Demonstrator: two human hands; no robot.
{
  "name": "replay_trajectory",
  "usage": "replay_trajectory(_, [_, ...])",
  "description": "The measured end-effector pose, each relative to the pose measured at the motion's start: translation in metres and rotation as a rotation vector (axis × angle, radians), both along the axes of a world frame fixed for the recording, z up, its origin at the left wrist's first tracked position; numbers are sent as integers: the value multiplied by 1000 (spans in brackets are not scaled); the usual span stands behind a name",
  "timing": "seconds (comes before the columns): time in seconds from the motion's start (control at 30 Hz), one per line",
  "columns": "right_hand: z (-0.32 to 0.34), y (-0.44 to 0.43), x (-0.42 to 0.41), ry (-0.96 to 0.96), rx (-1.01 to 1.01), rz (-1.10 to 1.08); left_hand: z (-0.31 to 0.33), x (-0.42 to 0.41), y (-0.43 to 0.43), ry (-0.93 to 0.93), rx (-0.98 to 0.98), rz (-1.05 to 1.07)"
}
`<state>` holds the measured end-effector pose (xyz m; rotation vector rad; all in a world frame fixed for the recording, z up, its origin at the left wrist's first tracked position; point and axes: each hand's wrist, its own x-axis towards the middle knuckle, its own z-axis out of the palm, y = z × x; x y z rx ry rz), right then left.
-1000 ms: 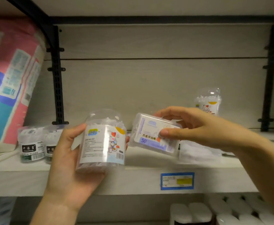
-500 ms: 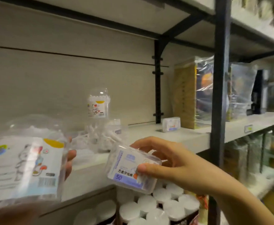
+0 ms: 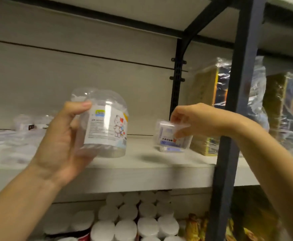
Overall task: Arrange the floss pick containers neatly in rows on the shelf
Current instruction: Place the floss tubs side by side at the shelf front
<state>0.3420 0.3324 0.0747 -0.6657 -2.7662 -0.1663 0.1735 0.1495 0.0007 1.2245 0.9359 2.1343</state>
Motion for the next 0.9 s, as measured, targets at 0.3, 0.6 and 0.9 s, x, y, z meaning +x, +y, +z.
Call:
replay_trajectory(0.3, [-12, 58, -42, -225, 181, -263, 7, -3, 15, -51, -86, 66])
replay_trajectory(0.6, [-22, 78, -53, -269, 136, -221, -3, -5, 25, -107, -131, 45])
replay_trajectory(0.9, [-29, 84, -53, -230, 166, -192, -10, -7, 34, -43, -143, -7])
